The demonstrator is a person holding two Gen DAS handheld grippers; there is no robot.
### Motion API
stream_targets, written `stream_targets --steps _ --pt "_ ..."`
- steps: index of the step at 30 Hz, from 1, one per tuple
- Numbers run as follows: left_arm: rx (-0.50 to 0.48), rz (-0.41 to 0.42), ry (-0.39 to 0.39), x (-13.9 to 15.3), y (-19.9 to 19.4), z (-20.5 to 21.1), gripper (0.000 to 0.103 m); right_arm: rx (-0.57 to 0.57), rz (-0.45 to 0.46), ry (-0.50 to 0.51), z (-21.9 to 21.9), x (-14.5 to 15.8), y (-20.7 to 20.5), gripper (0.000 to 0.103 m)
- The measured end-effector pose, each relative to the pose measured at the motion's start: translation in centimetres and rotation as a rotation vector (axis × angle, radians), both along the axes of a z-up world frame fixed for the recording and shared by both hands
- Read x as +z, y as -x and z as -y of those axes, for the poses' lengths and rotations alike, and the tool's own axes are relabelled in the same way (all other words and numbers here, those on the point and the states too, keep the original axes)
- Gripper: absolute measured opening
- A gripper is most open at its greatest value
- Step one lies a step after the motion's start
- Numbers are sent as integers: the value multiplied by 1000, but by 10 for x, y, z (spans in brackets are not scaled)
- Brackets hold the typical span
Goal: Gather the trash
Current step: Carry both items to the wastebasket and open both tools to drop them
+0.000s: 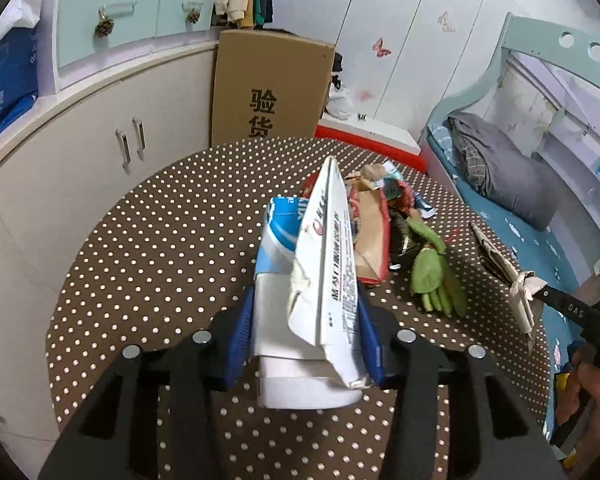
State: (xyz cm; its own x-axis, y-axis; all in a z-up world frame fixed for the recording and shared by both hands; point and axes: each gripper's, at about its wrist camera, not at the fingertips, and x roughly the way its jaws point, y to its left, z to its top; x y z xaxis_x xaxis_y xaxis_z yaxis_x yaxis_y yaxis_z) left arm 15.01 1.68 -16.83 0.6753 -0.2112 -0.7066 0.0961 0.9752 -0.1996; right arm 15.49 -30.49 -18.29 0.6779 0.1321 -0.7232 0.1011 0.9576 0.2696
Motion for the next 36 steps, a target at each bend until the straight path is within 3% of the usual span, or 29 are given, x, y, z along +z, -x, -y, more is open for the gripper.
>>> stream_targets --steps 8,16,19,24,32,34,35,36 --pt "-85 76 26 40 22 33 46 -65 38 -42 41 17 23 6" --pt "-265 87 56 57 17 120 46 -242 17 -79 123 6 53 6" --pt "-334 79 58 56 13 158 46 -328 -45 -98 164 -20 63 6" --pt "-449 49 51 46 10 222 46 -460 -224 -133 227 -102 75 6" --pt "-595 -21 10 19 13 301 46 -527 -508 -234 266 -241 67 13" --pt "-621 -37 -5 11 13 320 46 -523 -540 -280 272 -269 64 39" --pt "-633 -46 -10 7 14 328 46 -523 -548 -291 275 -278 63 72" --pt "-648 -57 -17 2 14 339 46 -525 -555 -289 277 -285 61 80"
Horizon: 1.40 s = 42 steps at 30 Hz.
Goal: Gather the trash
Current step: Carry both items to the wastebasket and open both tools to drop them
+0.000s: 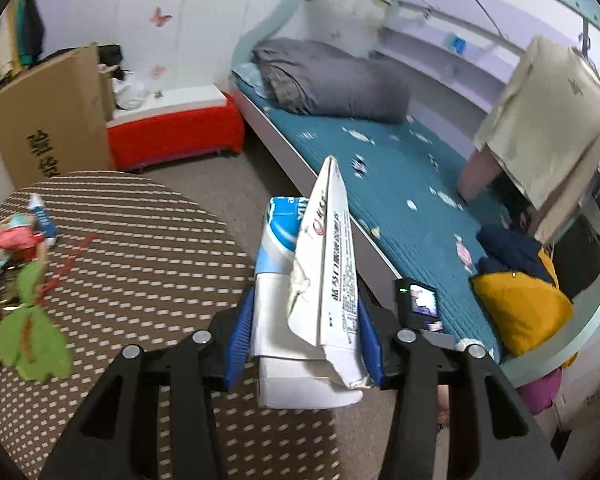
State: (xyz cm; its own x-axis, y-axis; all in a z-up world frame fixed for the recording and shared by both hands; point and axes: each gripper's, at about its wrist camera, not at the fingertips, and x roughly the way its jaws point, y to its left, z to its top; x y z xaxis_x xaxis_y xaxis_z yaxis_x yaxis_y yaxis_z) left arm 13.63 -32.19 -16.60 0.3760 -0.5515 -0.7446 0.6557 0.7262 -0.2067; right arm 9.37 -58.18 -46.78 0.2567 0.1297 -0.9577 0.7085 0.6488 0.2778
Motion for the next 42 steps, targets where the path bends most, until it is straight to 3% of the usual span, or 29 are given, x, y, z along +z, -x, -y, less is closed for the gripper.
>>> stream_targets --steps 4,7,12,18,20,21,22,26,34,42 --pt "-50 -32 -27 -17 1 30 46 -33 -9 -19 7 -16 8 80" --pt "-87 -73 -41 -30 4 52 46 -106 46 -22 14 -1 27 82" --pt "-158 -161 -80 -62 10 98 47 -224 198 36 31 56 70 86" --pt "-220 -236 -193 -113 9 146 48 -296 343 106 42 118 106 91" --pt "-214 -249 -221 -124 6 151 61 -307 381 125 42 135 118 93" --pt "-202 -252 -226 -127 3 154 79 -308 395 131 43 140 122 95" --pt "-195 -248 -222 -128 1 155 84 -308 410 137 41 146 125 95" --pt "-172 -214 -196 -118 -2 155 86 -303 454 162 32 165 132 97" --pt "-112 -59 -138 -65 6 122 89 -262 464 205 15 188 126 97" --pt "-85 82 -102 -15 25 86 89 -190 527 256 -20 235 111 97"
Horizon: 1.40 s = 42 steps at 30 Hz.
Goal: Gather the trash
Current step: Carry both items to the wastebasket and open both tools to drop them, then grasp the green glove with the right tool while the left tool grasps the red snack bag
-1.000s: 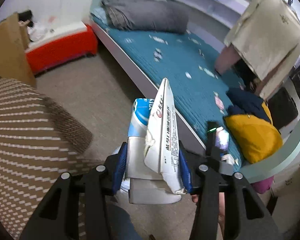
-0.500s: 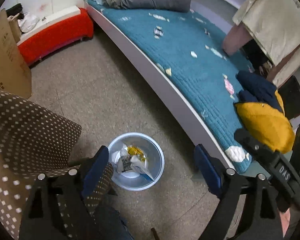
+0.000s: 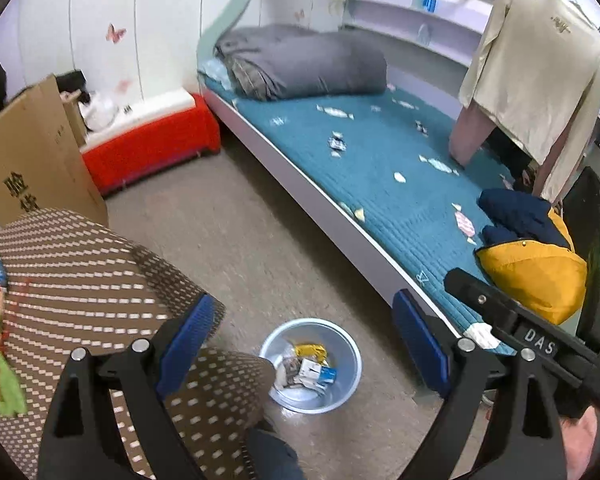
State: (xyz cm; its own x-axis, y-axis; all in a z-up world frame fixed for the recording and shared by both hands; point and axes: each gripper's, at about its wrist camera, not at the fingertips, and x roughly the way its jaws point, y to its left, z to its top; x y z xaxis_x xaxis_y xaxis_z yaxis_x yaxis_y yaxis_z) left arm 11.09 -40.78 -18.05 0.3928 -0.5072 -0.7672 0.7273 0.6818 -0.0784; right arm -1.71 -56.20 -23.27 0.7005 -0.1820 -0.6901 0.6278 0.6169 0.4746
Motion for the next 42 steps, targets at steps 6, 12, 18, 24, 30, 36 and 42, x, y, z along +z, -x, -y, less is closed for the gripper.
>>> stream_targets --steps 6,12,18,24,30,36,42 --pt "40 64 35 30 6 -42 89 70 25 54 -34 38 -16 97" --pt "98 109 65 52 5 -95 89 165 47 95 -79 66 -38 97" --pt "181 106 95 62 -8 -152 89 272 60 125 -132 83 -68 97" --pt "288 129 107 66 -24 -212 89 378 61 142 -185 92 -98 97" --pt "426 150 109 63 -47 -284 89 499 35 161 -233 90 -132 97" --pt "558 124 95 45 -77 -352 89 600 -12 170 -273 78 -164 97" --pt "653 88 66 21 -110 -391 89 663 -48 179 -298 66 -186 97"
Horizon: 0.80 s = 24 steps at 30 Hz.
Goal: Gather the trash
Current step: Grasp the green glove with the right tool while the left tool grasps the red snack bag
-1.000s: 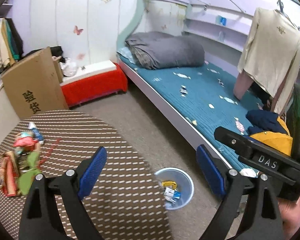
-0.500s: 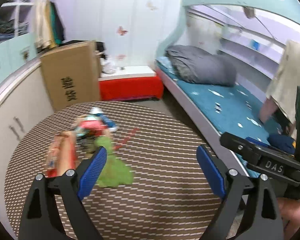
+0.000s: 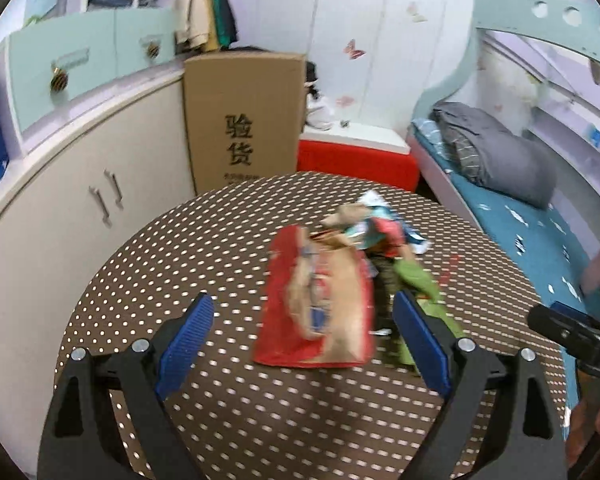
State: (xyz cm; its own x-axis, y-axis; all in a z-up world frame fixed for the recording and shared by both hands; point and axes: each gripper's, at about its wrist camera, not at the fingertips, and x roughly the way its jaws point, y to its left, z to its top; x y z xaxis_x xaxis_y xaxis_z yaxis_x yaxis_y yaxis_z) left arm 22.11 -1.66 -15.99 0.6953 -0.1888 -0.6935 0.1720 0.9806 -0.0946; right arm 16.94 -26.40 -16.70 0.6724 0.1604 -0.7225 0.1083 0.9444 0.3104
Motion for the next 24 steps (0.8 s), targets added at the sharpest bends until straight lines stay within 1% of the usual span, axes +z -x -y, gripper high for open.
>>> stream_targets --steps 7,8,9,10,11,12,13,14,15,16,18,19,20,21,22,24 --pt "-6 -41 -35 -27 -23 -3 89 45 -29 22 -17 -10 -19 97" --pt "-16 -47 -36 -29 -26 -2 85 52 -32 25 -20 -12 -21 97" --pt "-25 -56 -39 -32 -29 -1 72 62 -37 31 -24 -14 -25 97" --pt "-42 -71 -38 -36 -32 1 62 69 -41 37 -27 -15 -29 97" --pt "-60 -72 -16 -38 -32 2 58 82 -49 44 -32 -18 -35 97" --pt "-77 -66 9 -38 -33 1 47 93 -55 46 -36 -21 -38 97" --pt "-93 -62 15 -38 -33 2 34 116 -66 46 -43 -25 -44 97" --pt "-102 -57 15 -37 -32 3 26 133 -71 46 -48 -28 -48 97" --pt "-95 -47 3 -35 -30 3 23 151 -75 48 -52 -31 -51 96" --pt "-93 -44 3 -34 -29 3 21 172 -81 52 -58 -33 -55 93" --pt "-85 -45 26 -34 -26 -2 21 209 -96 80 -70 -41 -61 71" --pt "-81 -44 34 -34 -22 -5 21 210 -82 109 -73 -40 -60 62" --pt "-78 -44 44 -34 -18 -9 21 224 -75 115 -76 -39 -59 45" --pt "-75 -43 52 -34 -14 -13 21 236 -78 90 -75 -39 -58 32" --pt "-74 -42 57 -34 -11 -17 21 243 -83 55 -73 -38 -56 31" --pt "-69 -41 77 -33 -3 -23 20 244 -69 70 -71 -36 -49 23"
